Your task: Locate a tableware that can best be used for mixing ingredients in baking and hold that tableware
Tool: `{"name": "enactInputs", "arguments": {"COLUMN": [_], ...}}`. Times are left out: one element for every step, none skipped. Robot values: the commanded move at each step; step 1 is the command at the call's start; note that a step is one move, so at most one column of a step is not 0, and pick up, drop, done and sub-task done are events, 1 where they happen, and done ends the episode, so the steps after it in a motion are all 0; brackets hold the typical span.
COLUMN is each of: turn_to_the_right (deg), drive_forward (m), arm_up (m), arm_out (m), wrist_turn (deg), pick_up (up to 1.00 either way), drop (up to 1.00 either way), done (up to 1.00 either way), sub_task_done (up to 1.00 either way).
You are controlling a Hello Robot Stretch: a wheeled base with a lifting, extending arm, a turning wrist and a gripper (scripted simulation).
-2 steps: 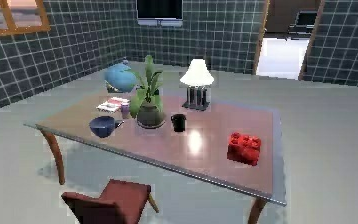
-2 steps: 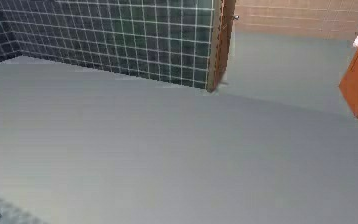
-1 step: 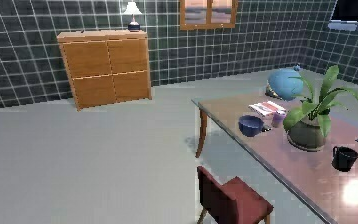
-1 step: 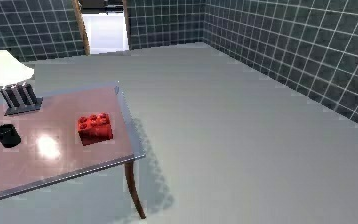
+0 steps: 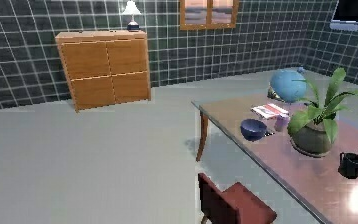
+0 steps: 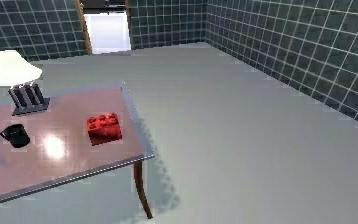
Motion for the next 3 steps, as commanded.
{"name": "enactInputs", "arguments": {"turn_to_the_right": [-45.0, -21.0, 45.0], "drive_forward": [0.0, 0.0, 0.0], "arm_up": [0.0, 0.0, 0.0], "arm_out": [0.0, 0.0, 0.0], "wrist_turn": [0.0, 0.0, 0.0], "pick_up": [0.0, 0.0, 0.0], "drop": [0.0, 0.0, 0.0], "done": [0.0, 0.0, 0.0], "sub_task_done": [0.0, 0.0, 0.0]}}
